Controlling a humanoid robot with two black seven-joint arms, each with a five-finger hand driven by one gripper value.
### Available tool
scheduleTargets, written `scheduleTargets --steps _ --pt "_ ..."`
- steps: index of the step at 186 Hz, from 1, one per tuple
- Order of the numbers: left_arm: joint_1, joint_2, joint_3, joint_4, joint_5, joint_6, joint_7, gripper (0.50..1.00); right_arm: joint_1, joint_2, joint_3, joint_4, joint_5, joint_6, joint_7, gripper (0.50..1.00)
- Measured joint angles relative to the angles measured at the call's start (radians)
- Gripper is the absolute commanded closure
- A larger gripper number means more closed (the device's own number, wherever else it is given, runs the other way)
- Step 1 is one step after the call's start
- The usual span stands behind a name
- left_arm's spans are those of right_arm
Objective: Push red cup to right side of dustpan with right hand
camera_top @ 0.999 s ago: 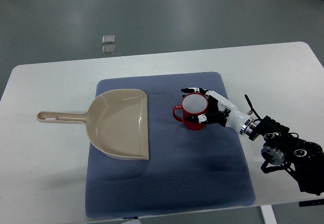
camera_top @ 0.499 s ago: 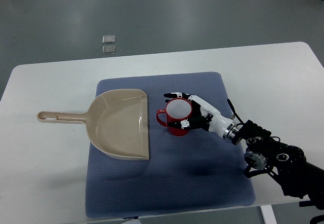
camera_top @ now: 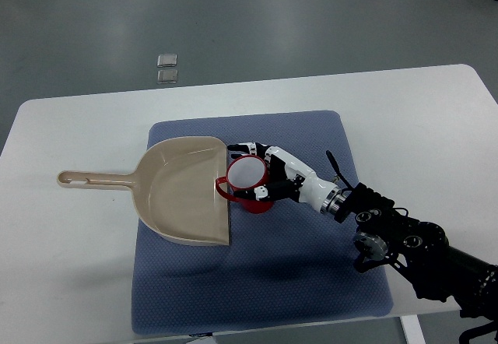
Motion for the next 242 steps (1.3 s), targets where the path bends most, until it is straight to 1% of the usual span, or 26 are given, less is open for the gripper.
scheduleTargets --steps 41,109,139,202,222,242 --pt "0.000 0.000 0.000 0.000 0.000 0.000 0.000 0.500 0.001 0.019 0.000 0.002 0.000 -0.002 0.000 0.564" --pt "0.002 0.000 0.000 0.002 0.000 0.000 0.000 0.500 0.006 0.016 0.007 0.001 0.016 0.007 0.000 0.564" --pt "0.001 0.000 0.000 0.001 0.000 0.000 0.000 0.500 0.016 -0.018 0.021 -0.001 0.042 0.018 0.000 0.564" --pt "0.001 0.000 0.000 -0.003 0.000 0.000 0.000 0.500 0.052 -0.113 0.036 0.008 0.171 0.070 0.000 0.564" --pt "0.001 0.000 0.000 -0.005 0.000 0.000 0.000 0.500 0.071 -0.140 0.051 0.007 0.241 0.078 -0.003 0.566" --pt "0.001 0.000 0.000 -0.007 0.000 0.000 0.000 0.500 0.092 -0.149 0.066 -0.009 0.353 0.069 -0.015 0.564"
